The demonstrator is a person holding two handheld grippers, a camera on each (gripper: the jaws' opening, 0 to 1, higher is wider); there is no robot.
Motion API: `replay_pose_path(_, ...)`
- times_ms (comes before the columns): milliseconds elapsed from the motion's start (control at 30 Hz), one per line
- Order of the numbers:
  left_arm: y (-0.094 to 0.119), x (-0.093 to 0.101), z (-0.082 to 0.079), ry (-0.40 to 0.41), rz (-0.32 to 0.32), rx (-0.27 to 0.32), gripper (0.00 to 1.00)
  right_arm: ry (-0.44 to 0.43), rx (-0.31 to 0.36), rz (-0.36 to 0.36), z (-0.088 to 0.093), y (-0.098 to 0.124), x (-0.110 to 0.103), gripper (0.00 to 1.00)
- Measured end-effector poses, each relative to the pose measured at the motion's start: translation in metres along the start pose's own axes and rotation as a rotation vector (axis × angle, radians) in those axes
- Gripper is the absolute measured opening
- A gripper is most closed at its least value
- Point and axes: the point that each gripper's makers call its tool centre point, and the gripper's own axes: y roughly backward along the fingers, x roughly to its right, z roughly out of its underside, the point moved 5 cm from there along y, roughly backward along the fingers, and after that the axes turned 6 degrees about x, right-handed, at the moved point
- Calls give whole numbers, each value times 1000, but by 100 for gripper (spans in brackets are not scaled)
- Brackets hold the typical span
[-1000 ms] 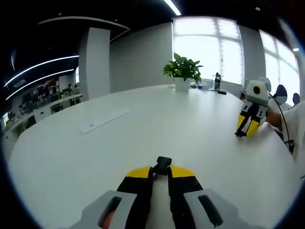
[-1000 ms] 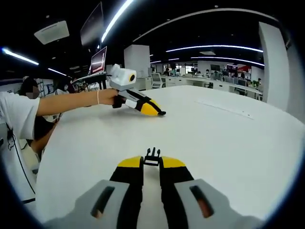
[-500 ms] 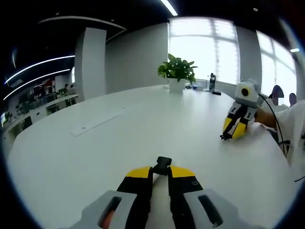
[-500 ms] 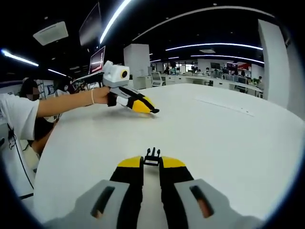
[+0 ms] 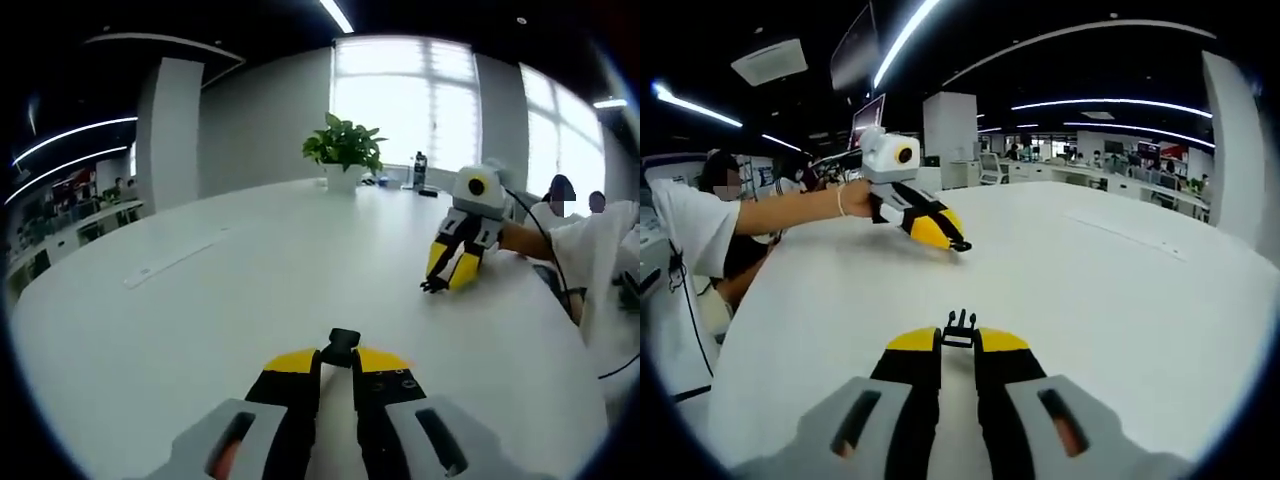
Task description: Snap the two parts of the plastic buckle together until the buckle closes and remains connected.
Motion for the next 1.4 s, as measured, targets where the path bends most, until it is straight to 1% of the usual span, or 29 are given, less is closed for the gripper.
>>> replay_pose_path(100,2,7,-1,3,16,8,12,33,-8,-23,-1,-1,-1,12)
replay_pose_path(200,3,12,0,-6,25,2,12,38,-13,-28,-1,-2,0,12)
replay_pose_path(300,3,19,1,-18,35,-5,12,38,3,-25,-3,-3,2,12)
replay_pose_path(500,5,30,6,-30,48,-17,12,61,5,-51,-4,-5,3,12)
replay_pose_path(633,6,36,7,-34,54,-20,12,84,-20,-71,-3,-6,2,12)
replay_pose_path(733,6,41,8,-37,54,-20,12,89,-26,-85,-2,-7,2,12)
replay_pose_path(933,6,51,8,-46,60,-22,12,96,-24,-144,-3,-11,-2,12)
replay_pose_path(1000,5,56,7,-40,74,-11,12,93,-21,-167,-3,-13,-2,12)
replay_pose_path(1067,5,60,7,-42,81,-13,12,92,-22,-187,-1,-15,-2,12)
replay_pose_path(1167,4,63,9,-53,81,-24,12,95,-36,-203,2,-17,-2,12)
replay_pose_path(1267,4,65,12,-58,82,-31,12,78,-28,-225,2,-18,-2,12)
replay_pose_path(1400,3,66,15,-53,85,-30,12,76,-30,-246,2,-20,-3,12)
